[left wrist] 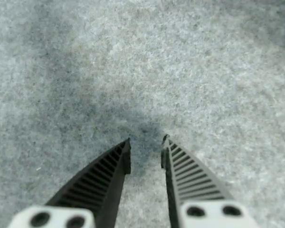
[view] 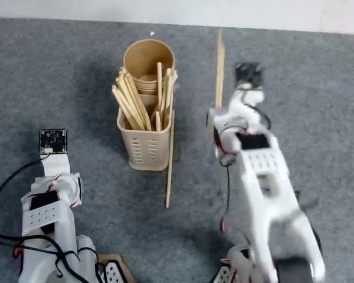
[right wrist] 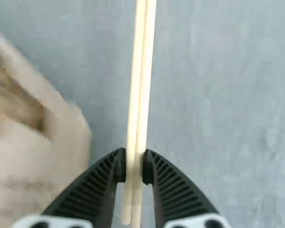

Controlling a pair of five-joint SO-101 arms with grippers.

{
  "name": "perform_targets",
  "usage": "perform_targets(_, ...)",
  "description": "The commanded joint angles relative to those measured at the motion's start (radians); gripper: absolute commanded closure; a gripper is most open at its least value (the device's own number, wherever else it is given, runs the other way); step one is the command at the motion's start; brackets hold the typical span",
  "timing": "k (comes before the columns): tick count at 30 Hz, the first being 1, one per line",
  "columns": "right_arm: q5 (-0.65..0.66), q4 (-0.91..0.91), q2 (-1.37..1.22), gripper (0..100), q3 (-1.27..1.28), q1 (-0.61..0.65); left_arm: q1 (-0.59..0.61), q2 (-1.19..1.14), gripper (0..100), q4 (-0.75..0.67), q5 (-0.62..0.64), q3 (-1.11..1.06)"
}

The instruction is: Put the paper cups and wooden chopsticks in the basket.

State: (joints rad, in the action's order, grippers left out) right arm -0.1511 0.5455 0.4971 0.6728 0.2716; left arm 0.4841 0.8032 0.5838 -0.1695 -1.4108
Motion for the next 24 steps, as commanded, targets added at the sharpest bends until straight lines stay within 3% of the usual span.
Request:
perform_targets(1, -0.146, -0.131, 0.358, 99.4, -0.008, 0.048, -0.015, 0.019, 86, -0.014, -0.009, 0.007)
perform_targets(6, -0.169, -0.542, 0.512, 99.4, 0.108, 0.242, -0.015, 0.019, 86, -0.014, -0.009, 0.005)
perform_targets(12, -0.068, -0.700, 0.420, 99.4, 0.185, 0.470, -0.015, 0.019, 86, -0.014, -0.009, 0.005)
perform_targets(18, 0.021, -0.975, 0.251, 99.4, 0.306, 0.478, -0.015, 0.019, 86, -0.014, -0.009, 0.005)
perform_targets(24, 0.018, -0.967, 0.203, 97.2, 0.360, 0.483, -0.015, 0.019, 86, -0.014, -0.009, 0.005)
